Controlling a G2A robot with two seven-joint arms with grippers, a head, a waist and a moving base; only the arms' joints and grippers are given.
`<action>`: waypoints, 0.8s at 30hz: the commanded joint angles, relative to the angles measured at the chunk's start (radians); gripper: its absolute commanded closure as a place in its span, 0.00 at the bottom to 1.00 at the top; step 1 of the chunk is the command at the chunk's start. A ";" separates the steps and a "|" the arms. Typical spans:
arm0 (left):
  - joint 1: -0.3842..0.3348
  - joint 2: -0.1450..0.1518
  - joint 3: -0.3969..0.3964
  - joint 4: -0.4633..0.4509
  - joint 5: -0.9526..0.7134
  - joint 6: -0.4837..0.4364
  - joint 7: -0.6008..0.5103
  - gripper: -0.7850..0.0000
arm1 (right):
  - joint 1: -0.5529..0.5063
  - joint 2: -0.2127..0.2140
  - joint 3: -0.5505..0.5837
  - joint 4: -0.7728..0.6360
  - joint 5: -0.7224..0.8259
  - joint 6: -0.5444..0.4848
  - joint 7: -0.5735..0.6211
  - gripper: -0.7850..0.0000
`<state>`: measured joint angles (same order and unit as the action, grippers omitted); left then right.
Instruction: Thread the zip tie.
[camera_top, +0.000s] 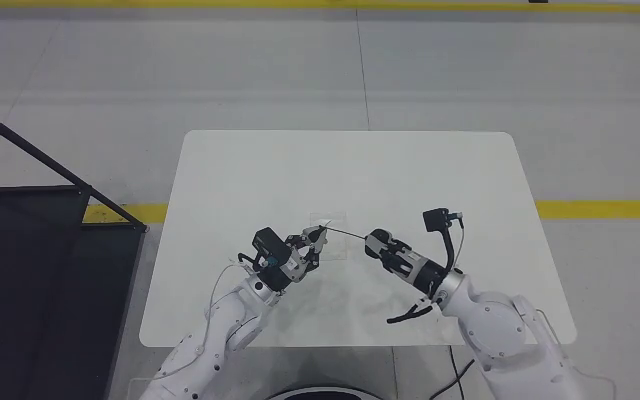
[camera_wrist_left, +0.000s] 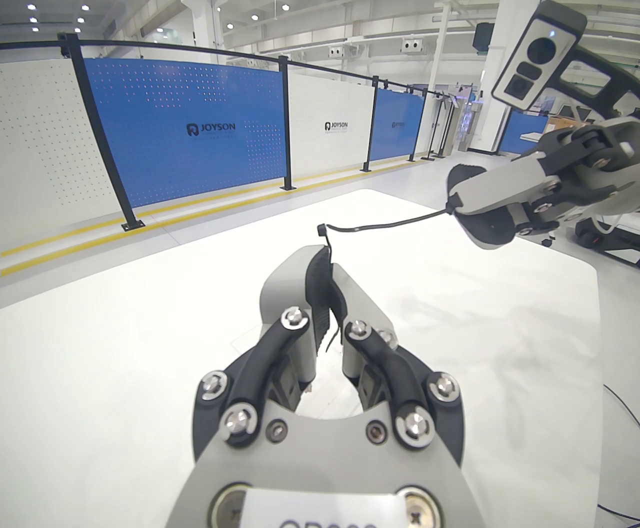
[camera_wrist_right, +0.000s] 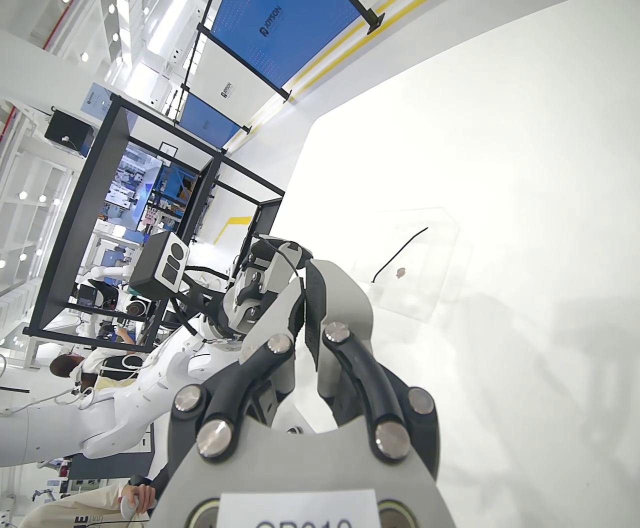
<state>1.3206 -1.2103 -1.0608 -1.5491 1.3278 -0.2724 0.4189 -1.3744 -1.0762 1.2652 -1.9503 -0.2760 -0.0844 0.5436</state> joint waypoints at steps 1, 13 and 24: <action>0.000 0.000 0.000 0.000 0.000 0.000 0.000 1.00 | 0.002 -0.001 0.000 0.002 0.001 0.002 0.002 1.00; 0.000 0.000 0.000 0.000 0.000 0.000 0.000 1.00 | 0.011 -0.003 -0.001 0.008 0.005 0.012 0.018 1.00; 0.000 0.000 0.000 0.000 0.000 0.000 0.000 1.00 | 0.015 -0.005 -0.002 0.009 0.006 0.031 0.026 1.00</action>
<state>1.3206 -1.2103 -1.0608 -1.5491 1.3278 -0.2724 0.4189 -1.3592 -1.0814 1.2639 -1.9414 -0.2700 -0.0561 0.5690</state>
